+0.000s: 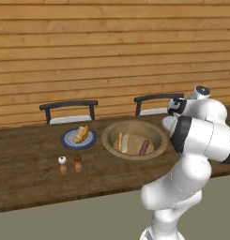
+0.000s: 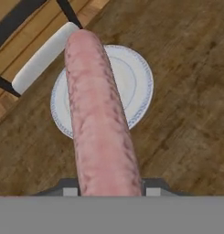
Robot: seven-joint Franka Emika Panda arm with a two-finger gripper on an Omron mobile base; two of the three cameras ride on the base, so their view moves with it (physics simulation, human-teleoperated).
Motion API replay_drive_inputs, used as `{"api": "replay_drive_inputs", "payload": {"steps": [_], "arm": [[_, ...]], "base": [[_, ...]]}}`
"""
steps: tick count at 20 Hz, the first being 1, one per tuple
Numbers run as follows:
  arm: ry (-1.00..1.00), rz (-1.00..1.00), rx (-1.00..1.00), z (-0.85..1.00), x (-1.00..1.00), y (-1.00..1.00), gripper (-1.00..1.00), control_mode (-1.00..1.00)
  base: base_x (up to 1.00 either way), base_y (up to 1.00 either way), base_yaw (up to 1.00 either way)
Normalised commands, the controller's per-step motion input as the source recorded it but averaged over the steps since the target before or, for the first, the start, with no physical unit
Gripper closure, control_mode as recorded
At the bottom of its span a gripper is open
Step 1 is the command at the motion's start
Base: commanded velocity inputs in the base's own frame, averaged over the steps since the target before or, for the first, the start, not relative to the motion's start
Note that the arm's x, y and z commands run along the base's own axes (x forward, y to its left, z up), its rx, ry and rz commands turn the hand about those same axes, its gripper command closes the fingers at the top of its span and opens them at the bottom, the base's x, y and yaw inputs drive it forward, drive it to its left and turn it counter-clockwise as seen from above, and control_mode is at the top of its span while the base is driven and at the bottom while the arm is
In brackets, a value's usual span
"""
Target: Place one bun and one sausage from the bowl on each plate.
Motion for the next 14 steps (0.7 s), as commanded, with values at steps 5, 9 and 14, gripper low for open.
{"api": "replay_drive_inputs", "payload": {"steps": [5, 9, 14], "arm": [[-0.05, 0.00, -0.08, -0.47, 0.60, -0.25, 1.00, -1.00], [0.00, 0.00, 0.00, -0.34, 0.77, -0.49, 1.00, -1.00], [0.07, 0.00, 0.00, -0.37, 0.46, -0.46, -1.00, -1.00]], "base": [[0.00, 0.00, 0.00], [0.00, 0.00, 0.00], [0.00, 0.00, 0.00]]}}
